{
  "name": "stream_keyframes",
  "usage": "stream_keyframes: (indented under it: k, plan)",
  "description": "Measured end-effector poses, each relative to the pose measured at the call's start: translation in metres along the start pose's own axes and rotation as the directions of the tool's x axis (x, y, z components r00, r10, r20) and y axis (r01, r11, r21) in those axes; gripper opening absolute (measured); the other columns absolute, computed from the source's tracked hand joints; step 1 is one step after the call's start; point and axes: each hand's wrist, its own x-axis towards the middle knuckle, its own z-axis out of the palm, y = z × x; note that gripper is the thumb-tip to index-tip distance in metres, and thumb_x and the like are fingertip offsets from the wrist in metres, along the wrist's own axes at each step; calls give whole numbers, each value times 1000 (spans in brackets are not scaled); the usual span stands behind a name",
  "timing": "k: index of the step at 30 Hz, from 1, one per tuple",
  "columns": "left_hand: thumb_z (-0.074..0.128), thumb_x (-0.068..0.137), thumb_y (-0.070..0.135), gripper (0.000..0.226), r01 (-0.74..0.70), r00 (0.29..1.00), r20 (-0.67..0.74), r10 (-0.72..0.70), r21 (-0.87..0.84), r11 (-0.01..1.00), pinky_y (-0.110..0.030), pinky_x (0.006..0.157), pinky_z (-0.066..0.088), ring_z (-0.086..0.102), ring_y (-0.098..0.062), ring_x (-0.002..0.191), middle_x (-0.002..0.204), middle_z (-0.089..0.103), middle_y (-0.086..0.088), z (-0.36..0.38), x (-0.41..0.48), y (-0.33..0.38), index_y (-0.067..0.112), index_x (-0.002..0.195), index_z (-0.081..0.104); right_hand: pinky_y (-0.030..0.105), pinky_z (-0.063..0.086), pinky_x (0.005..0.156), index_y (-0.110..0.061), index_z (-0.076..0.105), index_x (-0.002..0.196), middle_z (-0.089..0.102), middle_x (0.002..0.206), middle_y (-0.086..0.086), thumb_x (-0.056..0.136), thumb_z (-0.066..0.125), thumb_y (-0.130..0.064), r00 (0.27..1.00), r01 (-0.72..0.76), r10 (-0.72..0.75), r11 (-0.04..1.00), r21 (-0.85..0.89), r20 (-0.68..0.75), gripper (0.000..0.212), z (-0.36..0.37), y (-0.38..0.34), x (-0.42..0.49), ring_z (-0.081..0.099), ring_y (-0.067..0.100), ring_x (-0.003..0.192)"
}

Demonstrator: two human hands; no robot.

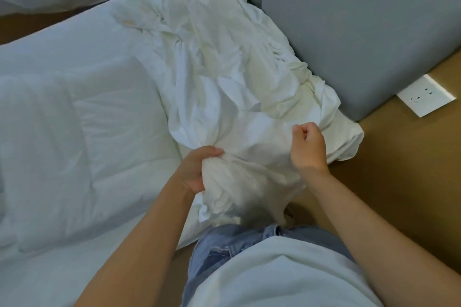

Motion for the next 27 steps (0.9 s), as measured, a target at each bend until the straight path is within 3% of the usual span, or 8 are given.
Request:
stream_keyframes:
  k: [3,6,9,14,18,21,24,27]
  plan:
    - [77,58,18,51,164,986,-68,-154,183,969,-39,74,57,70,-28,85,95,72,-13,1,3,-4,6,106,64,15,36,58,-13,45,83,45,74,-4,99,42,-24,999,-6,5,1000,4,54,19,5,0,0,41,6,65]
    - [85,48,27,86,332,943,-111,-315,398,855,-49,97,46,61,-35,109,118,65,-16,8,1,0,10,126,54,14,36,58,-11,44,82,43,71,-5,99,43,-20,993,38,-38,999,7,108,19,14,3,-6,39,5,63]
    - [90,45,22,97,389,921,-230,-315,564,728,-48,106,38,52,-35,119,129,57,-13,5,3,9,9,132,49,6,35,54,-14,44,78,44,70,-5,99,44,-19,980,60,-61,998,12,187,21,20,9,-16,40,5,62]
    - [78,66,13,51,386,922,-294,-252,650,655,-48,100,45,58,-36,109,116,63,-16,5,5,35,6,112,61,4,35,52,-22,44,73,45,69,-7,96,49,-19,968,48,-40,999,-25,247,24,23,17,-24,42,4,62]
    - [70,58,-1,47,102,989,-141,-50,387,916,-43,84,55,66,-32,93,101,69,-14,10,6,37,3,104,64,11,36,51,-20,43,72,44,67,-5,95,51,-19,969,4,-8,1000,15,246,24,25,15,-25,41,8,59]
    - [64,48,-2,58,-23,999,28,20,97,995,-38,74,58,67,-30,89,97,69,-13,12,16,19,1,106,63,20,38,56,-19,43,72,45,67,-5,95,52,-19,964,-13,7,1000,23,267,24,26,13,-26,43,10,60]
    - [65,55,-1,57,148,988,30,-153,123,981,-39,73,57,68,-32,91,101,70,-16,7,29,-20,2,111,62,10,35,52,-19,43,74,45,69,-5,96,49,-18,986,-6,6,1000,0,165,22,21,15,-21,42,5,61]
    - [66,72,5,48,414,906,-304,-294,499,761,-43,86,53,62,-33,98,110,64,-15,-8,38,-56,2,118,54,11,34,53,-13,44,81,45,71,-4,97,46,-19,992,-26,32,998,-54,126,17,14,27,-17,41,6,63]
